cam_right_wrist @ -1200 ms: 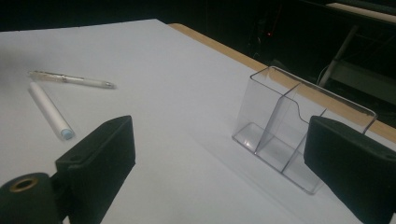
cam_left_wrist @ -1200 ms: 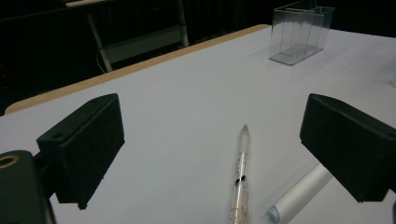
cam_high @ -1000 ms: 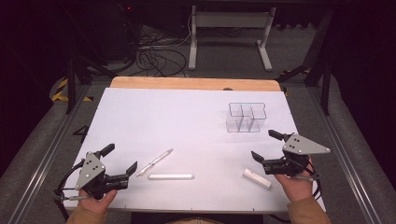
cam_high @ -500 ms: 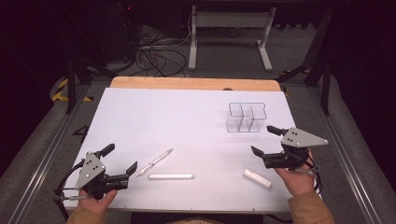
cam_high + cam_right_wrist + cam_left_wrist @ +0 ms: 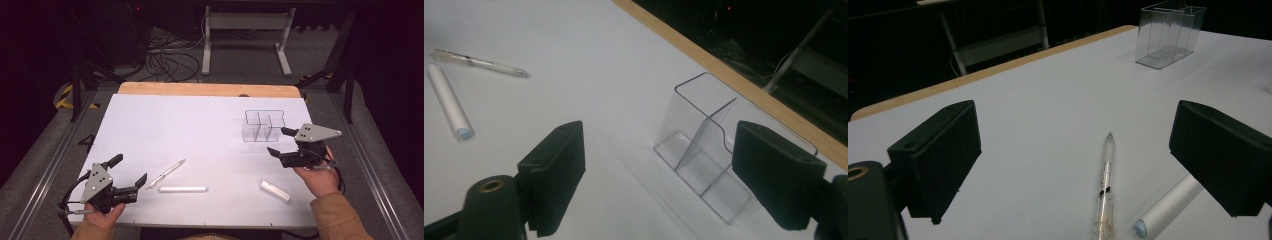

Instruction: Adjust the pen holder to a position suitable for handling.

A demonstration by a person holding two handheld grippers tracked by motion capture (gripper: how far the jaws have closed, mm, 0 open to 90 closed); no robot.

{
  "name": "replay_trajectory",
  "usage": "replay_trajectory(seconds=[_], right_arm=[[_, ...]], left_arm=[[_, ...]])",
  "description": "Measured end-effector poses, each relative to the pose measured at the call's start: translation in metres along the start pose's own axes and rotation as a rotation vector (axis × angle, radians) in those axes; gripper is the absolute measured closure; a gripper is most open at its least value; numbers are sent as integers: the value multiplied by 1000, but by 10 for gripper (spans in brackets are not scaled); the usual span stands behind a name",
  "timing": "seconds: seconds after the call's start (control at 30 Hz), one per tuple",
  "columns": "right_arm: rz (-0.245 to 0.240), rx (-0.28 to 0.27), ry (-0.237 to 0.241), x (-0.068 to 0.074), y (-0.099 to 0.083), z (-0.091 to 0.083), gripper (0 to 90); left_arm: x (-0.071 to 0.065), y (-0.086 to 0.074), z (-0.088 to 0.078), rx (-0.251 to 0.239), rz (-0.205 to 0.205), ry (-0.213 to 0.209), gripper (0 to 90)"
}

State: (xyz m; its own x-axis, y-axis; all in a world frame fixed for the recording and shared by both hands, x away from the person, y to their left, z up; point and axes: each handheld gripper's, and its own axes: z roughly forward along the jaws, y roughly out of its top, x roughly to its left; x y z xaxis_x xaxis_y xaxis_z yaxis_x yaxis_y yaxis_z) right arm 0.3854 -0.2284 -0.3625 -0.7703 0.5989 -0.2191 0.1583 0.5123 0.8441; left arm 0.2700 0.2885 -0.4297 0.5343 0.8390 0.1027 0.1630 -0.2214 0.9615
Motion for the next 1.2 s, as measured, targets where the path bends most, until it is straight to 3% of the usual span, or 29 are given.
replay_trajectory(seconds=[0.33,0.8,1.2], right_arm=[[-17,43,8,-10,11,11,238],[-15,74,6,-30,19,24,240],[-24,88,20,-38,26,38,241]], left_arm=[[0,0,0,1,-1,0,72],[0,0,0,1,0,-4,72],[0,0,1,2,1,-4,72]])
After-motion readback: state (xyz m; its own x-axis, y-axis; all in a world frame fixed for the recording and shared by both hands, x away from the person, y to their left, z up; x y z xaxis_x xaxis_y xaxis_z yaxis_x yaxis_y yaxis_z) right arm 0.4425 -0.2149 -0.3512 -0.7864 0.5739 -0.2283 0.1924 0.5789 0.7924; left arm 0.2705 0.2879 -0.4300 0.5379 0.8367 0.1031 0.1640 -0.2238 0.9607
